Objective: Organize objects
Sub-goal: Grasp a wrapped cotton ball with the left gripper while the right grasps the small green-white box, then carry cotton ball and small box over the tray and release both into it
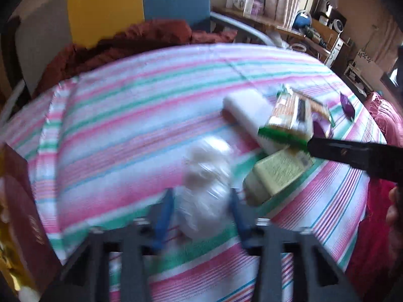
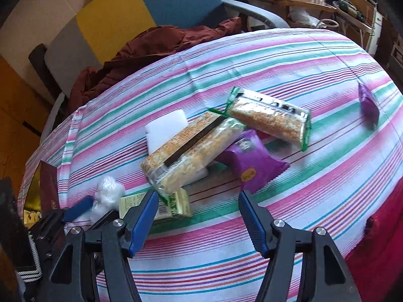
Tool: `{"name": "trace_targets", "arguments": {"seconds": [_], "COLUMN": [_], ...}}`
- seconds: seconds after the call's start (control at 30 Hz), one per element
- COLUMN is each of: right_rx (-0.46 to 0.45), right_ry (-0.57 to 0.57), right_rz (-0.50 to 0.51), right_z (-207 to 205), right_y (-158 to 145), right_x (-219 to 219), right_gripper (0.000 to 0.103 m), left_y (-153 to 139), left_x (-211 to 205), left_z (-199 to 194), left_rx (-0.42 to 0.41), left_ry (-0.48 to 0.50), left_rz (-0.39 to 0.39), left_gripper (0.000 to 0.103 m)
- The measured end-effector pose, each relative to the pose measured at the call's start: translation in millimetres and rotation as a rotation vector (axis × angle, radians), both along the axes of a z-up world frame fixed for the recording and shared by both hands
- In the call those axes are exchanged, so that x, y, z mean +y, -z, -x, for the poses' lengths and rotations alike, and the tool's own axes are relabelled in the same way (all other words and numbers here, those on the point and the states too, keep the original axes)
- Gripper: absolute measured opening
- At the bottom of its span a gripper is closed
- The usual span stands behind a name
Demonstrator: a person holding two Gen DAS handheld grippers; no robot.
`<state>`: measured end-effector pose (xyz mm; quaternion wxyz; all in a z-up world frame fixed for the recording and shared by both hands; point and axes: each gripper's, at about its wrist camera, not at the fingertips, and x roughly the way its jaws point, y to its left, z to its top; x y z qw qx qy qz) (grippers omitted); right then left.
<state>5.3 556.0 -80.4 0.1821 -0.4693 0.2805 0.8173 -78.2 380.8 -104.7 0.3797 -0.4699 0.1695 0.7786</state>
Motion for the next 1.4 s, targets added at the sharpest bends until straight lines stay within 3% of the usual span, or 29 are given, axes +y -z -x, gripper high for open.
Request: {"name": "trace_targets", "arguments": {"seconds": [0.1,0.27,0.37,0.63,0.77,0.87,1.13,1.4], "right_rx": [0.013,-0.030,-0.062,-0.054,-0.048,-0.016,0.029,0.078], "right_ry": [-0.077,-0.211,-0.240,-0.269,-0.293,-0.289,-0.295,-0.313], "right_rz": [0.001,-0.102,-0.140,-0.112,-0.121,-0.121,-0.111,-0.135], "right_z": [7.5,25.2,32.7,36.6,33.8,29.1,19.0,17.2], "right_y": [-0.4,3.4,11.1,14.1,10.7,2.5,-10.8,-22.1], "right_x": [-15.1,-48.4,-54.7,-58.6,-62.3,-60.4,-59.9,-70.0], "right_gripper": [0.068,0.078,0.082,0.080,0.074,0.060,0.045,0.034], "left_y": [-1.2,-0.2,1.4,3.6,2.9,1.2,-6.5,-39.5], "left_x": [-12.0,-28.6,-29.8,-31.6,-31.7,-35.1,-51.6,-70.8], "left_z": [-6.0,-17.3,-21.3,-17.9,-20.6,-22.0,-36.2,-69.7], "left_rx": [0.000,0.001,0.018,0.006,0.022,0.022,0.020,0.052], "left_ry": [-0.010,-0.034,-0.032,-0.049,-0.047,-0.059,-0.078,-0.033], "left_rz": [-0.032,-0.058,-0.057,-0.072,-0.063,-0.058,-0.044,-0.089], "left_gripper": [0.034,0.034,0.034,0.036,0.033,0.031,0.030,0.030]}}
